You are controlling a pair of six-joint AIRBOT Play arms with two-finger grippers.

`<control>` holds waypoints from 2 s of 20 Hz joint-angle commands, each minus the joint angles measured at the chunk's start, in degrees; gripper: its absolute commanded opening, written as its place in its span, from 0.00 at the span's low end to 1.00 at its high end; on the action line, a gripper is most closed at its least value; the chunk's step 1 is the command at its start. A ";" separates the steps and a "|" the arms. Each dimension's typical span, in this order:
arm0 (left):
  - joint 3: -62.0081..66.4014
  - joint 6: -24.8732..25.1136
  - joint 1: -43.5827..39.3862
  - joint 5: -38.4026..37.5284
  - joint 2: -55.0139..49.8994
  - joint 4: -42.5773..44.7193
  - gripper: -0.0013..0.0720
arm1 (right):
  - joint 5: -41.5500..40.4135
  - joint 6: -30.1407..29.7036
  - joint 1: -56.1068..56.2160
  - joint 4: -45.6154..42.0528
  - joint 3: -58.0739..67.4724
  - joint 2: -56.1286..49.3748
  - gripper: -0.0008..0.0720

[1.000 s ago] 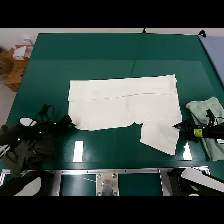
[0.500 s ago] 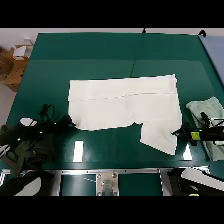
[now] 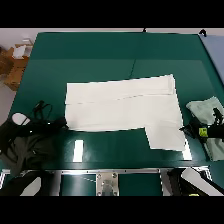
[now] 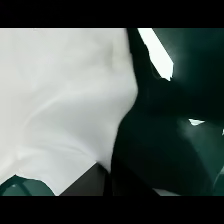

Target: Fold the shirts.

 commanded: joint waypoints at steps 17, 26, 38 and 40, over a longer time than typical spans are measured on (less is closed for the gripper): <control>25.94 1.05 7.74 -17.05 -3.52 10.78 0.04 | 2.56 13.77 21.38 -7.19 26.82 -0.52 0.04; 41.64 4.00 6.51 -15.04 -25.22 -0.11 0.04 | -0.81 14.40 26.93 -6.64 41.13 -20.57 0.04; 58.90 2.56 1.55 0.35 -39.50 -0.61 1.00 | -2.69 13.31 24.35 -4.04 57.42 -33.64 0.71; 64.87 2.45 4.22 -3.30 -39.50 -0.63 1.00 | 4.02 12.74 20.90 -4.00 61.00 -33.64 0.72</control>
